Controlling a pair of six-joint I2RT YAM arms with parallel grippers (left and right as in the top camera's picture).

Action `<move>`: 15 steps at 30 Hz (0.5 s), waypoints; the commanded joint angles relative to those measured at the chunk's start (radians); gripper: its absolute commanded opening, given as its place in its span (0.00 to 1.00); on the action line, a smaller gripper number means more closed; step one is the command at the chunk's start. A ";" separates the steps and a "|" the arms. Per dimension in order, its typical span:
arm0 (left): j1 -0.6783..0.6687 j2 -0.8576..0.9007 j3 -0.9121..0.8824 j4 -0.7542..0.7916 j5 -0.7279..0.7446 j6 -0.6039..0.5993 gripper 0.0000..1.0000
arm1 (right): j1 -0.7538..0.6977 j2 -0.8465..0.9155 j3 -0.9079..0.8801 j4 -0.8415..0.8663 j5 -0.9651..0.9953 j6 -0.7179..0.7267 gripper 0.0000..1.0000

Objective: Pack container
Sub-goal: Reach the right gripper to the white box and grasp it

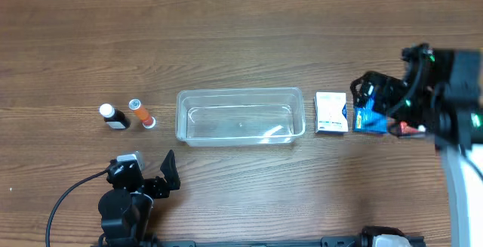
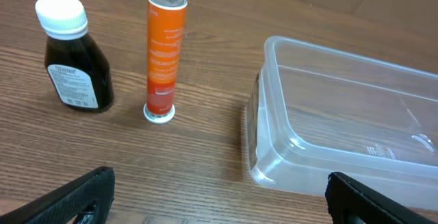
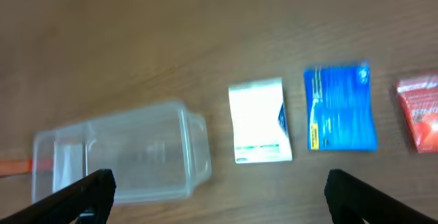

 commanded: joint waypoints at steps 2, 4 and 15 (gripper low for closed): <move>0.006 -0.009 -0.003 0.004 -0.014 0.012 1.00 | 0.010 0.218 0.032 -0.022 -0.039 0.005 1.00; 0.006 -0.009 -0.003 0.004 -0.014 0.012 1.00 | 0.034 0.302 0.031 -0.030 0.005 0.023 1.00; 0.006 -0.009 -0.003 0.004 -0.014 0.012 1.00 | 0.154 0.623 0.029 0.072 0.174 0.080 1.00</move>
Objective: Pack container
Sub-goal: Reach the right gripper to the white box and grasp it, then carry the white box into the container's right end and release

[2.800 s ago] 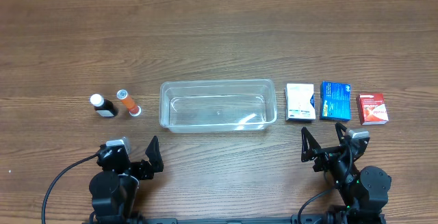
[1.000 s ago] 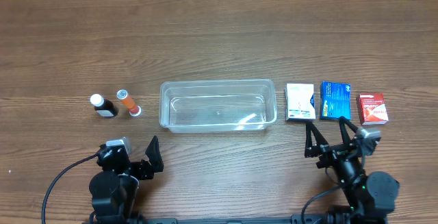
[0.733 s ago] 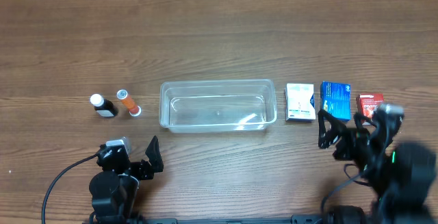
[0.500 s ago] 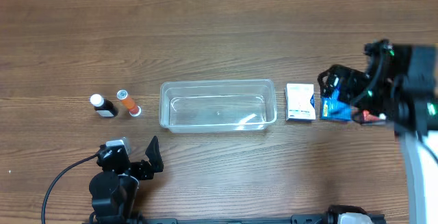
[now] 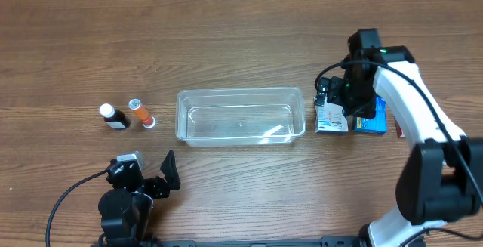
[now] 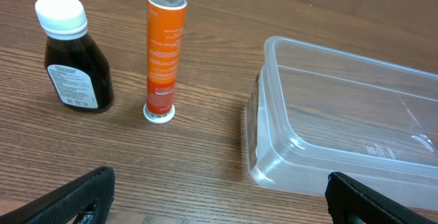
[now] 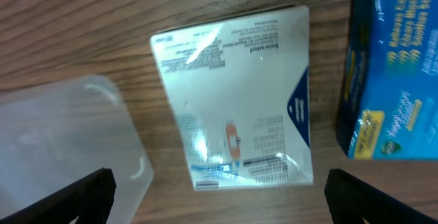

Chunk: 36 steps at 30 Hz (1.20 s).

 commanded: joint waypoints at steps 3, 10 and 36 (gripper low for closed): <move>0.006 -0.009 -0.003 0.004 -0.014 0.012 1.00 | -0.002 0.078 0.018 0.050 0.031 0.016 1.00; 0.006 -0.009 -0.003 0.004 -0.014 0.012 1.00 | -0.003 0.149 0.006 0.121 0.035 -0.026 1.00; 0.006 -0.009 -0.003 0.004 -0.014 0.012 1.00 | 0.052 -0.153 0.296 -0.246 0.032 0.027 0.67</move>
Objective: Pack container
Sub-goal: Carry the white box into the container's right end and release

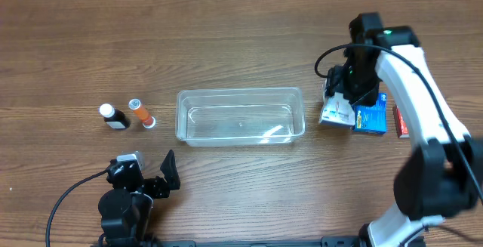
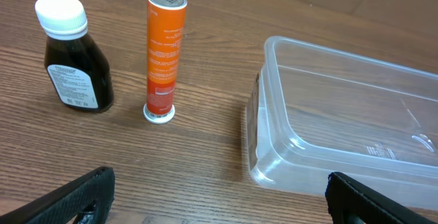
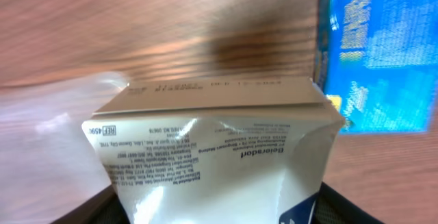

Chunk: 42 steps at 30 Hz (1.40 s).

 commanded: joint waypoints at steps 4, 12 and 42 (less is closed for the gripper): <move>0.006 -0.009 -0.003 0.003 -0.013 0.012 1.00 | 0.135 -0.175 0.060 -0.050 -0.015 0.097 0.67; 0.006 -0.009 -0.003 0.003 -0.014 0.012 1.00 | 0.414 -0.147 -0.032 0.166 0.086 0.163 0.66; 0.006 -0.009 -0.003 0.003 -0.013 0.012 1.00 | 0.410 -0.042 0.047 0.091 0.193 0.182 0.86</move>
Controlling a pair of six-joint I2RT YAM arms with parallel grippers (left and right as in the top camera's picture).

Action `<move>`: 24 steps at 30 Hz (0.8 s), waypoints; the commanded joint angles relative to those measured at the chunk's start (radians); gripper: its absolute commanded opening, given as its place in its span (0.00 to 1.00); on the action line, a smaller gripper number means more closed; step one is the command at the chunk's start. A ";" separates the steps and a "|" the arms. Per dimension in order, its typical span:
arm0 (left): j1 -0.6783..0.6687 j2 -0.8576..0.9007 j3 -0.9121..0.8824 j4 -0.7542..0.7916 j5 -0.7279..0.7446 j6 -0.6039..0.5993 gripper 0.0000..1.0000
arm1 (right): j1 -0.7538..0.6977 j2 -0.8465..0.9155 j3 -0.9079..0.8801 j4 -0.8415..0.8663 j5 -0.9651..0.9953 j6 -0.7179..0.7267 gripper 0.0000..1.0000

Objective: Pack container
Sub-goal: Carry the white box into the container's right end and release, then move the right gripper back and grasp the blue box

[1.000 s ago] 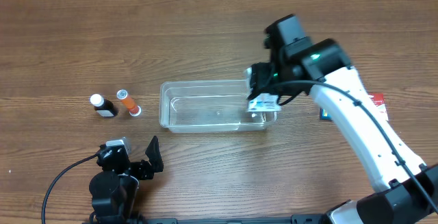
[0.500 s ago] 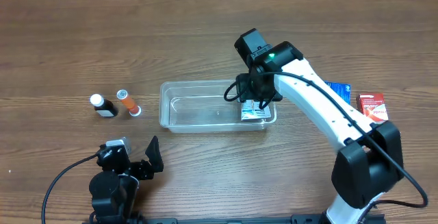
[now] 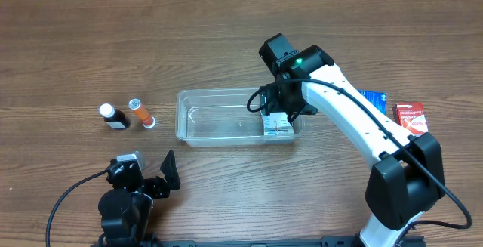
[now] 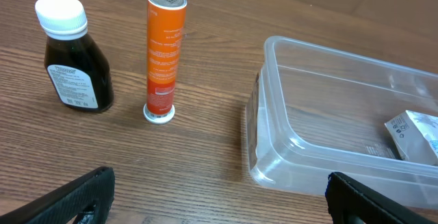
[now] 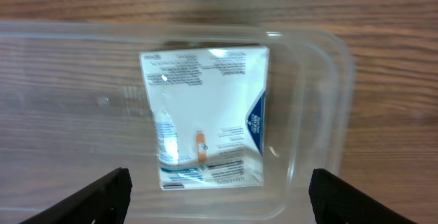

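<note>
A clear plastic container (image 3: 183, 118) sits mid-table. A white box (image 3: 278, 125) lies flat in its right end, printed face up, and also shows in the right wrist view (image 5: 205, 114) and the left wrist view (image 4: 414, 131). My right gripper (image 3: 278, 109) hovers just above the box, open (image 5: 219, 196), with its fingers wide apart and touching nothing. A blue box (image 3: 372, 97) and a red box (image 3: 410, 115) lie on the table to the right. A dark bottle (image 4: 72, 56) and an orange tube (image 4: 164, 53) stand left of the container. My left gripper (image 4: 219, 196) rests open near the front edge.
The container's left wall (image 4: 263, 135) is close in front of the left gripper. The right arm (image 3: 355, 126) stretches across the table from the front right to the container. Bare wooden tabletop (image 3: 226, 35) lies behind the container.
The white box was held tilted above the table right of the container. It now lies flat in the container's right end, and my right gripper has let go. The left arm is unchanged.
My right gripper was open, high over the boxes at the right. Then it was open low over the white box on the table. Then it held that box lifted and tilted beside the blue box. Now the box lies released in the container.
</note>
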 commanded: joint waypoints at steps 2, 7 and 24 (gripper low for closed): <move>0.006 -0.009 -0.003 0.004 -0.014 0.012 1.00 | -0.059 -0.179 0.112 -0.072 0.122 0.003 0.93; 0.006 -0.009 -0.003 0.004 -0.014 0.012 1.00 | -0.266 -0.295 0.114 -0.091 0.195 -0.063 1.00; 0.006 -0.009 -0.003 0.004 -0.014 0.012 1.00 | -0.648 0.164 -0.013 -0.002 0.006 -0.315 1.00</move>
